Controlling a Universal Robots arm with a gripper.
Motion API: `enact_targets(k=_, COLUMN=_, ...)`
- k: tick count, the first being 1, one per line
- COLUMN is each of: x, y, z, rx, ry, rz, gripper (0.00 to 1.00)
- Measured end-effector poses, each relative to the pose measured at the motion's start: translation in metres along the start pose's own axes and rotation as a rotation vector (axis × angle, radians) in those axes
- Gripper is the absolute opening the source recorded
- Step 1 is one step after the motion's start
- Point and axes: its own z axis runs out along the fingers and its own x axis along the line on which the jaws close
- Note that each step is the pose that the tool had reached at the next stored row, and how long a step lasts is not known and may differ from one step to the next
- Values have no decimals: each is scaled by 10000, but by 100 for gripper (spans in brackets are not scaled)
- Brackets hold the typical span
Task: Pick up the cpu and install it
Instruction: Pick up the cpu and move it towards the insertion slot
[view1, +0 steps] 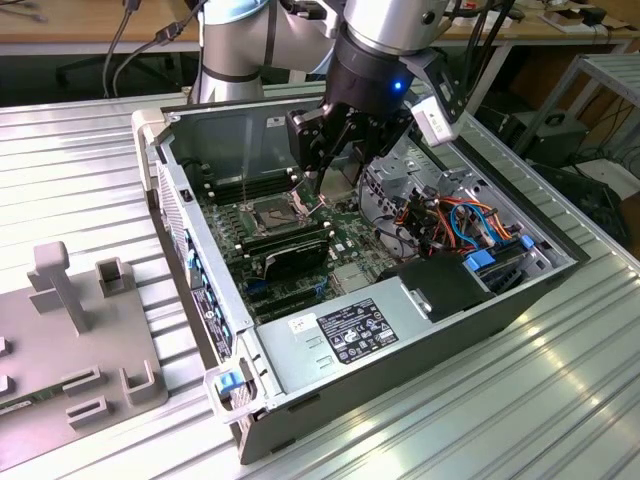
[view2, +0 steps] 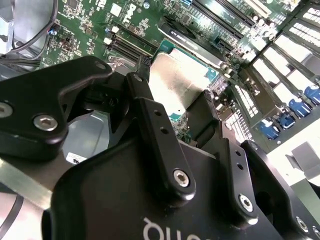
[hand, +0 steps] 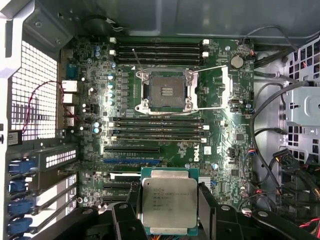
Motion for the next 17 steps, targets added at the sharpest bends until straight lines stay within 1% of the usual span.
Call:
enact_targets(k=5, x=-16, y=1, z=29, rx=0, ry=0, rz=1, gripper=55)
enact_targets(k=11, x=-27, y=22, z=60, rx=0, ry=-1, rz=-1, gripper=55)
enact_targets(k=17, x=-26, y=26, z=62, rx=0, ry=0, rz=0, gripper=55)
